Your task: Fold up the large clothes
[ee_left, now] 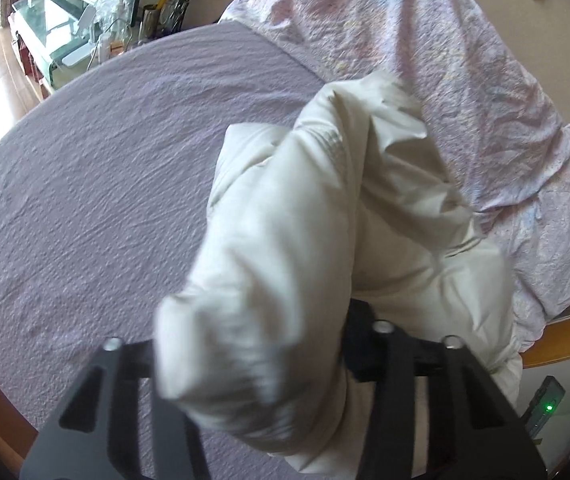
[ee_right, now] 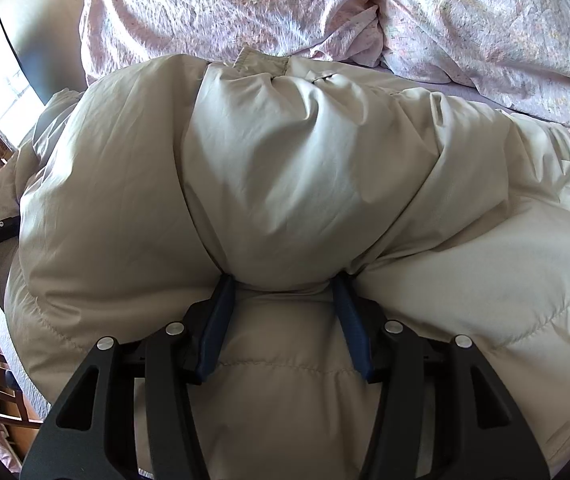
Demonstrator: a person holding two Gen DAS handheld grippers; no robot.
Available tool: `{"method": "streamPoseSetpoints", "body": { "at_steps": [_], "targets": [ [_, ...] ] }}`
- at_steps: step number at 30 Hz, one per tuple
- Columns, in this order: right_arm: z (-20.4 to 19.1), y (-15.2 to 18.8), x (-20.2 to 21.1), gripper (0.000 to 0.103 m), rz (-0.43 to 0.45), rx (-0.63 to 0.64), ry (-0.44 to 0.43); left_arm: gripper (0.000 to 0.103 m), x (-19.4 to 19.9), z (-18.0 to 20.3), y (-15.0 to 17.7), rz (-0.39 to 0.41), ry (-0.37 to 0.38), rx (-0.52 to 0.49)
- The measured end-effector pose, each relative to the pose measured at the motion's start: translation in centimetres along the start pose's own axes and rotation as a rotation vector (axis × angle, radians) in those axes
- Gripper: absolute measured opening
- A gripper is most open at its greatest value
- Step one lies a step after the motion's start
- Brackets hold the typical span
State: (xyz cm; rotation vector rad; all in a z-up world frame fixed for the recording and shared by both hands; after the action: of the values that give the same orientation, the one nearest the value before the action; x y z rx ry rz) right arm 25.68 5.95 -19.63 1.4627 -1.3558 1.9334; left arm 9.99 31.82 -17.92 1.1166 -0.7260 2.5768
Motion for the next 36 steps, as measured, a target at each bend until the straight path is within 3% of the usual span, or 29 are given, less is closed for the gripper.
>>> {"method": "streamPoseSetpoints", "body": {
  "at_steps": [4,10,19,24,29,36],
  "targets": [
    [0.0,0.0,0.0,0.054,0.001,0.001,-0.002,0.030,1.1,1.5,-0.3,0.016,0.012,-0.042],
    [0.0,0.0,0.0,0.054,0.003,-0.002,-0.007,0.028,3.4,5.3,-0.9,0.060,0.076,-0.111],
    [0.0,-0.2,-0.1,0.053,-0.010,-0.010,-0.032,0.027,6.1,15.6,0.6,0.081,0.226,-0.303],
    [0.6,-0.1,0.0,0.053,-0.028,-0.003,-0.045,0.028,5.8,20.9,3.0,0.069,0.258,-0.406],
    [3.0,0.7,1.2,0.053,-0.033,0.008,-0.030,0.028,5.2,25.0,5.6,0.051,0.284,-0.480],
    [9.8,1.3,5.6,0.054,0.091,-0.042,0.016,0.030,3.9,29.3,9.6,0.019,0.313,-0.547]
  ]
}}
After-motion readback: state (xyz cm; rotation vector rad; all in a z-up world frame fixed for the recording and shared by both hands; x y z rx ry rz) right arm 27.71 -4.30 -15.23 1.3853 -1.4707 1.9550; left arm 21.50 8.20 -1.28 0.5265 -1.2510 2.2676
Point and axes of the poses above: each gripper's, at about its wrist camera, not at the fingertips, and x roughly against the way its jaws point, z to its right, y to its underside, the point moved 9 cm from there along -x, roughly the way its jaws point, and after that the axes turned 11 degrees about y, right-handed, at the moved point
